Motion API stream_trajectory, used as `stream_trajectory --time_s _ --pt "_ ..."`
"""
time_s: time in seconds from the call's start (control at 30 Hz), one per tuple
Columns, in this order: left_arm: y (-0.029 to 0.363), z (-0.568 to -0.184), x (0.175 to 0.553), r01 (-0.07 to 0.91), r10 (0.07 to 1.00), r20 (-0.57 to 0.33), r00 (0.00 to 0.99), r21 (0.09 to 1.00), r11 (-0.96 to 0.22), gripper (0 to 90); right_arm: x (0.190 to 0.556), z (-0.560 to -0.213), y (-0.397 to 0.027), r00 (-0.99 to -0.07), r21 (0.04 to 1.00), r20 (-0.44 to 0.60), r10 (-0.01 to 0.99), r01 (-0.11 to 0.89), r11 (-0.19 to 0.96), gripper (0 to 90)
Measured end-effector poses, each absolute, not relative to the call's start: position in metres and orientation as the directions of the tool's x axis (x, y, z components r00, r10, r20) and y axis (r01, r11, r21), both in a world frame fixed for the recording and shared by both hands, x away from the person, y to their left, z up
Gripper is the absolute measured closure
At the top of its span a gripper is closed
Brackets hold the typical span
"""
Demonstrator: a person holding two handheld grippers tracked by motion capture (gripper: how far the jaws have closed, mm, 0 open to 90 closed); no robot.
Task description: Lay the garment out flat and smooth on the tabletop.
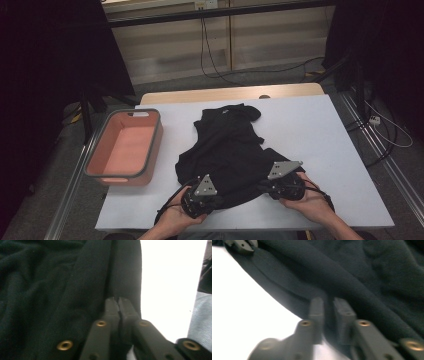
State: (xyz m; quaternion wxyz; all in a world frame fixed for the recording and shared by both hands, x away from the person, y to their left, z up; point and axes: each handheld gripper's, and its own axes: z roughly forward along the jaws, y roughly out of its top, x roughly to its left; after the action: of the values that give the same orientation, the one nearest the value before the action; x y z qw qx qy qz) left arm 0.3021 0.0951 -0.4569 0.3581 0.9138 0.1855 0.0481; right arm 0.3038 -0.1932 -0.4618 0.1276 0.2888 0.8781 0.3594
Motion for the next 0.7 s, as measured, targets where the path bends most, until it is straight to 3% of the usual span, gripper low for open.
stream_trajectory --time_s 0.1,0.2,0.33,0.7 --pt "0.097 -0.456 0.301 0.325 0.379 -0.068 0.923 0.666 -0.672 89.3 0.301 -0.460 -0.194 -0.795 0.700 -0.007 0.606 0.429 0.571 89.1" --pt "0.100 -0.454 0.300 0.312 0.349 -0.077 0.934 0.652 -0.692 89.5 0.296 -0.460 -0.194 -0.796 0.698 -0.005 0.605 0.430 0.572 89.6" --pt "0.104 -0.453 0.295 0.364 0.364 -0.146 0.920 0.667 -0.650 89.5 0.287 -0.458 -0.193 -0.809 0.688 0.018 0.588 0.437 0.579 89.9" --pt "0.123 -0.445 0.273 0.358 0.310 -0.194 0.931 0.656 -0.665 89.4 0.247 -0.453 -0.186 -0.830 0.704 0.078 0.552 0.438 0.559 89.9"
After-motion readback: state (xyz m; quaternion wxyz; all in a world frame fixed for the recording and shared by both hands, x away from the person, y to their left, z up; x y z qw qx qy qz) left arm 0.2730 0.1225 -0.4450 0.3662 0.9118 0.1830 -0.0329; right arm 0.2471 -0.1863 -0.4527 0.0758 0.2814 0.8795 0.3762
